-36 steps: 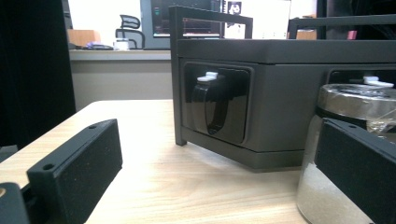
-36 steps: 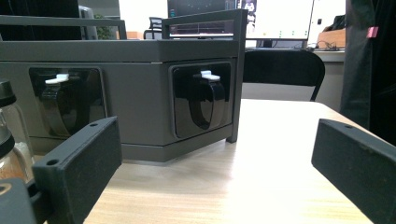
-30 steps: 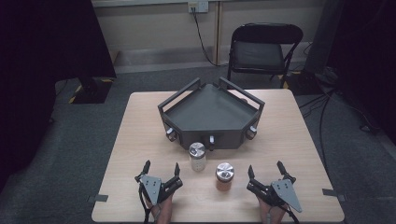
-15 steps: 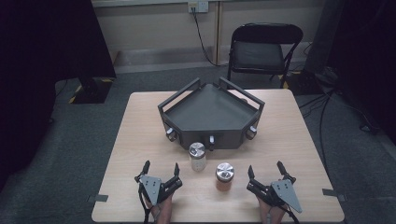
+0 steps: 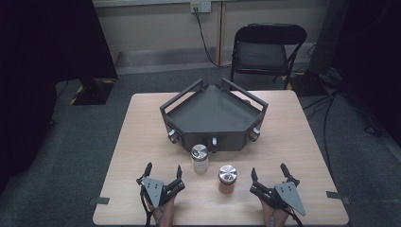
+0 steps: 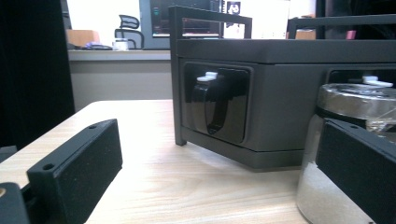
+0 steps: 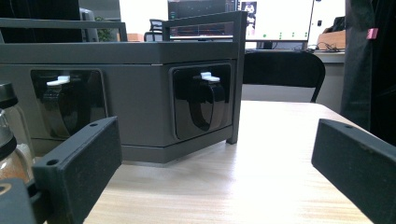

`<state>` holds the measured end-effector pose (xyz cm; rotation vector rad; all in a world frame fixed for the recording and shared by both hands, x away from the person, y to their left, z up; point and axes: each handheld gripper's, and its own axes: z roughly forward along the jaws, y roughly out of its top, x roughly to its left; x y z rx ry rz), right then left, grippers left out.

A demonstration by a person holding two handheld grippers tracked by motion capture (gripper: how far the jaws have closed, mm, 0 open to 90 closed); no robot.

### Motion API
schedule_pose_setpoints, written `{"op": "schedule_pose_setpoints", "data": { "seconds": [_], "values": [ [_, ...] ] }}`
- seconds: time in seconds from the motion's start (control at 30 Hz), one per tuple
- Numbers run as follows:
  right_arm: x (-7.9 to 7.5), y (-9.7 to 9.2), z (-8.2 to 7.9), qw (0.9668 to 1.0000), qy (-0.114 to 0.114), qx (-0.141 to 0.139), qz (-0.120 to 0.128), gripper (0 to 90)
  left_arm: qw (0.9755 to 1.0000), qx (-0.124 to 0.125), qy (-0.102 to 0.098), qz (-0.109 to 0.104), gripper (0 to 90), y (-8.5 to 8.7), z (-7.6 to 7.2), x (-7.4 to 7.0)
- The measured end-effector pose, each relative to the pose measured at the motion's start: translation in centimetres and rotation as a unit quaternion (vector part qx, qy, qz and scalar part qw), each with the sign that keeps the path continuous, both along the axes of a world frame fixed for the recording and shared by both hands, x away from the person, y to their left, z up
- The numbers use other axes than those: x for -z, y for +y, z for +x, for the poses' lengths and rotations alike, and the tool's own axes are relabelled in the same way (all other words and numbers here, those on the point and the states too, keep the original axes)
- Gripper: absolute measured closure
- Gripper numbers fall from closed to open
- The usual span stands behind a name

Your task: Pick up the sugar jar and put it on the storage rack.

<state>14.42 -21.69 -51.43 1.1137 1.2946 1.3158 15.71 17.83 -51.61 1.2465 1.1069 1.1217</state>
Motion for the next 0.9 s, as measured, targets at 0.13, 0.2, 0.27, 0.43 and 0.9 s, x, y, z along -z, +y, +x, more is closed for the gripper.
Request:
{"op": "schedule_pose_setpoints", "data": {
  "seconds": [0.13, 0.2, 0.27, 0.43, 0.9],
  "values": [
    [0.0, -0.1, 0.0, 1.0000, 0.000, -0.002, 0.000, 0.8, 1.0000, 0.001, 0.000, 0.000, 0.1, 0.0, 0.0, 0.0],
    [0.0, -0.1, 0.0, 1.0000, 0.000, -0.002, 0.000, 0.9, 1.0000, 0.002, 0.000, 0.000, 0.1, 0.1, 0.0, 0.0],
    [0.0, -0.1, 0.0, 1.0000, 0.000, -0.002, 0.000, 0.9, 1.0000, 0.001, 0.000, 0.001, 0.1, 0.0, 0.0, 0.0],
    [0.0, -0.1, 0.0, 1.0000, 0.000, -0.002, 0.000, 0.8, 1.0000, 0.005, 0.004, 0.004, 0.1, 0.0, 0.0, -0.2],
    [0.0, -0.1, 0.0, 1.0000, 0.000, -0.002, 0.000, 0.9, 0.9994, 0.035, -0.010, -0.002, 0.1, 0.5, -0.7, -1.2]
  ]
}}
